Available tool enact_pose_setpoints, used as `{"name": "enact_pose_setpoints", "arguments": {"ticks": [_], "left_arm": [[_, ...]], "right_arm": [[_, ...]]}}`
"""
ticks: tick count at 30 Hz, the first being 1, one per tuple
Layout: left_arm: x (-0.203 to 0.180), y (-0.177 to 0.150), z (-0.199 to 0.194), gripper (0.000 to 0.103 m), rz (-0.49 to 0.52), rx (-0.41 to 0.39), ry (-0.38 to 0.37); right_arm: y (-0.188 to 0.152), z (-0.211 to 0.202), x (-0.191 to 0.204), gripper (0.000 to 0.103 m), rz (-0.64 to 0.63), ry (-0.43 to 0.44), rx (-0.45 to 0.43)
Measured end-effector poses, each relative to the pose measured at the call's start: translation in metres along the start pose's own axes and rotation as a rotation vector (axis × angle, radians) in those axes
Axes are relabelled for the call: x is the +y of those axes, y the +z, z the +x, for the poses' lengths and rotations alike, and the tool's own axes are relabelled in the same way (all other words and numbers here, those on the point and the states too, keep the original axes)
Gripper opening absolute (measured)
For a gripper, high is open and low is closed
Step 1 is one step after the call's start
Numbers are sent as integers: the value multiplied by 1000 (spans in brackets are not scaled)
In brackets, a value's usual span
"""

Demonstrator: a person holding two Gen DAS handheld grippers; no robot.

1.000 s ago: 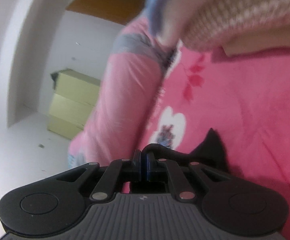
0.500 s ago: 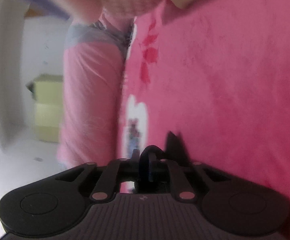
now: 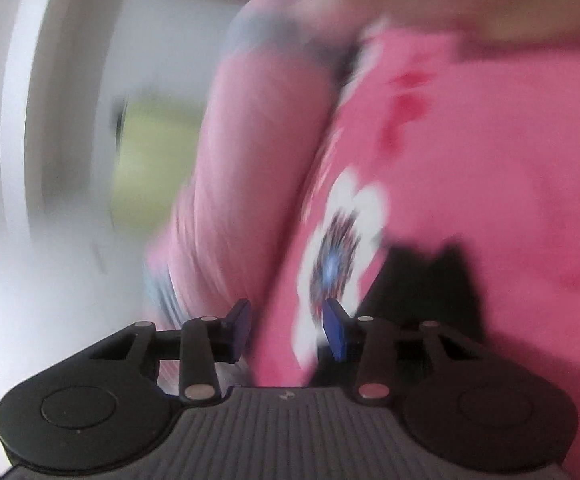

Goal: Fold clothes

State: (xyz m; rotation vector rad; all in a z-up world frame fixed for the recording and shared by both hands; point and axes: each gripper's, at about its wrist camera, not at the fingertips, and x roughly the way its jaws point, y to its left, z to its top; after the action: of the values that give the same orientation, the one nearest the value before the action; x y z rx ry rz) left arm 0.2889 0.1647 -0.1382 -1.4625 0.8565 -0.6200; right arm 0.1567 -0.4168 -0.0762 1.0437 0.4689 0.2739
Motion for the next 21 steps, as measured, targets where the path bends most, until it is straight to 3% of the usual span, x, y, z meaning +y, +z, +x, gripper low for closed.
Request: {"name": "enact_pose_setpoints", "arguments": {"ticks": [3,6,8,10,13,15,17,19,21], "left_arm": [[-6,0,0,59,27,3,22],[-8,-1,1,60,46,4,44],[-9,-2,4,60,61,11,63],[-9,-3,3,60,83,24,76],[-11,-4,3,69,98,45,55],[-8,-4,0,73,84,53,26],[-7,-5,-6,74,71,56,16],[-9,-6,-12,74,66,55,10],[-15,-8,-23,75,89,45,-9]], "right_arm": [[-34,43,69,21,-435,-139,200],[-78,99,104,16,-726,-209,383],[-95,134,106,15,-792,-244,475],[-99,166,98,12,-813,-295,507],[-64,189,90,12,-668,-287,375],[-35,190,68,13,-431,-317,252],[-19,178,44,13,-225,-312,193],[-16,160,37,13,-157,-283,165],[-16,125,41,15,-167,-263,131]]}}
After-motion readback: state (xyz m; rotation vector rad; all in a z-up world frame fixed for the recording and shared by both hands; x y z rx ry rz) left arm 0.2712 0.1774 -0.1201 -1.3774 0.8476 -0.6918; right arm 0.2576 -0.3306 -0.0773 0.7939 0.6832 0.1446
